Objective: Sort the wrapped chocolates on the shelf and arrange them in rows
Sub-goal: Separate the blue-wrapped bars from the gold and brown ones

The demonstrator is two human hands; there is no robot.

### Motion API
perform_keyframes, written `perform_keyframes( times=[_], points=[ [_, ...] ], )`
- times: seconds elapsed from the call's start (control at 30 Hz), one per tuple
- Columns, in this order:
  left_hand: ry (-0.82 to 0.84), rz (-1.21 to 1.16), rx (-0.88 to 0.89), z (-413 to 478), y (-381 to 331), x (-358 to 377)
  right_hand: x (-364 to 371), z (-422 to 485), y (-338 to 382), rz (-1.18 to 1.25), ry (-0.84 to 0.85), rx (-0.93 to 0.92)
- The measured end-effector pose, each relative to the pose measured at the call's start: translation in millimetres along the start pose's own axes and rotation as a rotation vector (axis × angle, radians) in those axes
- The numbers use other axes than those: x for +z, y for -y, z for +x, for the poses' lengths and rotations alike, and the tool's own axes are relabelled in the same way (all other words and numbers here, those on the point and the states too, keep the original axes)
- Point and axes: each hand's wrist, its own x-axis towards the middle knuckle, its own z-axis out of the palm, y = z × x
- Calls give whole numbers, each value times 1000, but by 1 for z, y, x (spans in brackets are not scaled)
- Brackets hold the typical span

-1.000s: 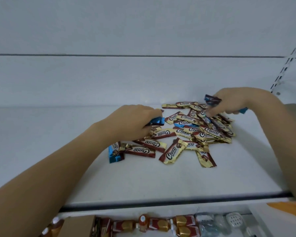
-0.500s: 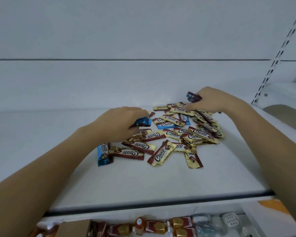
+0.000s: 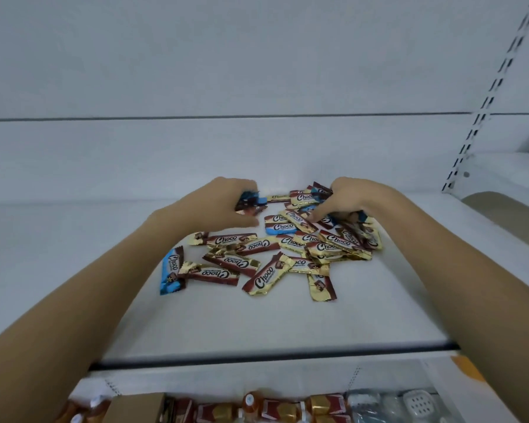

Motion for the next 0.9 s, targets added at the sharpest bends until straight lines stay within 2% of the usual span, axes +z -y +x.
perform_keyframes(
  times=[0.07, 0.13, 0.23, 0.3, 0.4, 0.5, 0.6, 0.67, 0.77, 0.9],
  points=[
    [124, -6, 16, 15, -15, 4, -2, 1, -4, 69, -1, 0],
    [194, -35, -5, 27, -25, 8, -4, 3, -10, 247, 20, -11],
    [206, -78, -26, 37, -28, 14, -13, 3, -19, 537, -26, -63],
    [202, -90, -26, 37, -27, 16, -21, 4, -27, 623, -86, -66],
    [221, -151, -44, 33, -24, 18, -28, 5, -38, 536, -52, -26],
    [258, -286, -64, 28, -23, 16, -25, 8, -49, 205, -29, 81],
    [267, -232, -79, 23, -19, 16, -17, 10, -53, 70, -31, 137],
    [245, -294, -103, 17, -16, 14, -14, 16, -52, 114, -38, 114],
    [124, -580, -203, 10, -11, 6, -12, 20, -47, 211, 10, 36],
    [11, -852, -248, 1, -7, -11, -8, 14, -32, 434, 166, -76]
  ],
)
